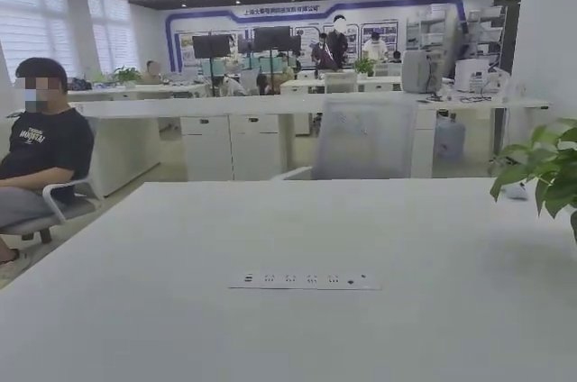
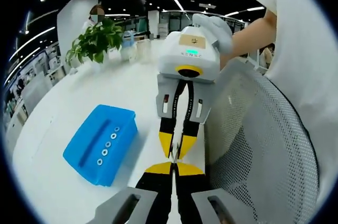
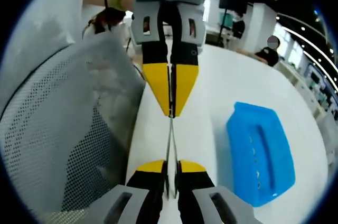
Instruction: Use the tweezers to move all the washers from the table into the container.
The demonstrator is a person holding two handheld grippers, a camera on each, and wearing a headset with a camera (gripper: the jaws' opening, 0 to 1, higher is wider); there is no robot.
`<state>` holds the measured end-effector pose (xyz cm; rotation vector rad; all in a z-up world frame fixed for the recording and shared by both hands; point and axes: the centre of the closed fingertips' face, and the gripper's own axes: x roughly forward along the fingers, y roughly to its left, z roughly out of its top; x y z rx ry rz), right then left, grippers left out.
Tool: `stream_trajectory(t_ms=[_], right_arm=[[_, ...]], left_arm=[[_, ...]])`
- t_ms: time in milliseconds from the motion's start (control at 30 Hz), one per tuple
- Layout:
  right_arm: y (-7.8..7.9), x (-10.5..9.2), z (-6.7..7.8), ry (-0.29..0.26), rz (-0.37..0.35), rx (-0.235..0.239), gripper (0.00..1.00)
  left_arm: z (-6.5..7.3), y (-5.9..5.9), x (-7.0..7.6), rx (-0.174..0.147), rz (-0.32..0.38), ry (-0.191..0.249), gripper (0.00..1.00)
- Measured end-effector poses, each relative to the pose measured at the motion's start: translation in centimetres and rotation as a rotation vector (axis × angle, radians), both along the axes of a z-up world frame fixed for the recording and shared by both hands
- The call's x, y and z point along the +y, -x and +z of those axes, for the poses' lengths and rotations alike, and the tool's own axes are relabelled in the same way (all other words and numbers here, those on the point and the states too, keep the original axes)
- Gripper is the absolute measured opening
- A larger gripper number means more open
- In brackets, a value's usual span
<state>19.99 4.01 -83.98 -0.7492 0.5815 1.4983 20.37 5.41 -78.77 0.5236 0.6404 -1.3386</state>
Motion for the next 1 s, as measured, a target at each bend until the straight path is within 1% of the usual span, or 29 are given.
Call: stream_trajectory(t_ms=[33, 67, 100, 133, 167, 200, 233, 267, 300, 333, 433, 467, 533, 567, 600, 667, 733, 833, 867, 900, 933, 1000], right_arm=[[0.0, 0.0, -0.1, -0.004, -0.004, -0.003, 0.06], [-0.2, 0.2, -0.2, -0.022, -0.012, -0.006, 0.06], [-0.3, 0.3, -0.3, -0.036, -0.026, 0.004, 0.06], [-0.2, 0.6, -0.3, -0.064, -0.059, 0.041, 0.06], [-0.2, 0.6, -0.4, -0.068, -0.066, 0.047, 0.07], [-0.3, 0.5, -0.5, -0.069, -0.068, 0.043, 0.08], [-0.5, 0.4, -0.8, -0.058, -0.078, 0.033, 0.12], [-0.5, 0.3, -1.1, -0.05, -0.084, 0.033, 0.16], [-0.4, 0.2, -1.4, -0.047, -0.082, 0.037, 0.22], [-0.4, 0.0, -1.5, -0.048, -0.096, 0.046, 0.26], [-0.4, -0.6, -1.0, -0.076, -0.135, 0.06, 0.32], [-0.4, -1.0, -0.6, -0.091, -0.157, 0.065, 0.34], [-0.7, -1.6, 0.4, -0.135, -0.194, 0.053, 0.41], [-0.6, -2.1, 1.2, -0.16, -0.212, 0.057, 0.46], [-0.6, -2.5, 1.6, -0.172, -0.227, 0.056, 0.49], [-0.7, -3.5, 2.8, -0.207, -0.261, 0.039, 0.54], [-0.8, -4.7, 3.7, -0.23, -0.298, 0.029, 0.57], [-1.0, -6.3, 5.1, -0.274, -0.36, -0.002, 0.65], [-1.2, -6.9, 5.7, -0.289, -0.388, -0.018, 0.68], [-1.4, -7.3, 6.0, -0.288, -0.407, -0.024, 0.71], [-1.6, -7.8, 6.6, -0.299, -0.419, -0.042, 0.73], [-1.7, -8.5, 7.3, -0.301, -0.431, -0.069, 0.78]], left_arm=[[-0.4, -0.1, 0.3, 0.006, 0.004, -0.017, 0.0], [-0.9, -0.2, 0.8, 0.005, 0.0, -0.035, 0.0], [-1.2, -0.2, 1.1, 0.009, -0.005, -0.046, 0.0], [-1.5, -0.2, 1.3, 0.016, -0.008, -0.057, 0.0], [-2.0, -0.2, 1.6, 0.024, -0.012, -0.067, 0.0], [-2.2, -0.2, 1.6, 0.027, -0.011, -0.07, 0.0], [-2.6, -0.2, 1.8, 0.041, -0.012, -0.077, 0.0], [-2.9, -0.2, 1.9, 0.045, -0.012, -0.081, 0.0], [-3.3, -0.2, 2.0, 0.053, -0.012, -0.09, 0.0], [-3.4, -0.2, 2.1, 0.057, -0.011, -0.092, 0.0], [-4.5, -0.3, 2.4, 0.072, -0.015, -0.123, 0.0], [-4.9, -0.3, 2.5, 0.074, -0.022, -0.143, 0.0], [-5.5, -0.2, 2.5, 0.086, -0.03, -0.16, 0.0], [-5.8, -0.2, 2.5, 0.085, -0.035, -0.171, 0.0], [-6.1, -0.2, 2.6, 0.088, -0.039, -0.183, 0.0], [-6.6, -0.2, 2.7, 0.093, -0.048, -0.211, 0.0], [-7.0, -0.1, 2.9, 0.093, -0.059, -0.246, 0.0], [-7.2, -0.2, 2.9, 0.091, -0.065, -0.275, 0.0], [-7.4, -0.1, 3.0, 0.097, -0.063, -0.291, 0.0], [-7.5, -0.1, 3.1, 0.102, -0.06, -0.3, 0.0], [-7.4, -0.2, 3.1, 0.116, -0.049, -0.302, 0.0], [-7.4, -0.2, 3.1, 0.125, -0.049, -0.307, 0.0]])
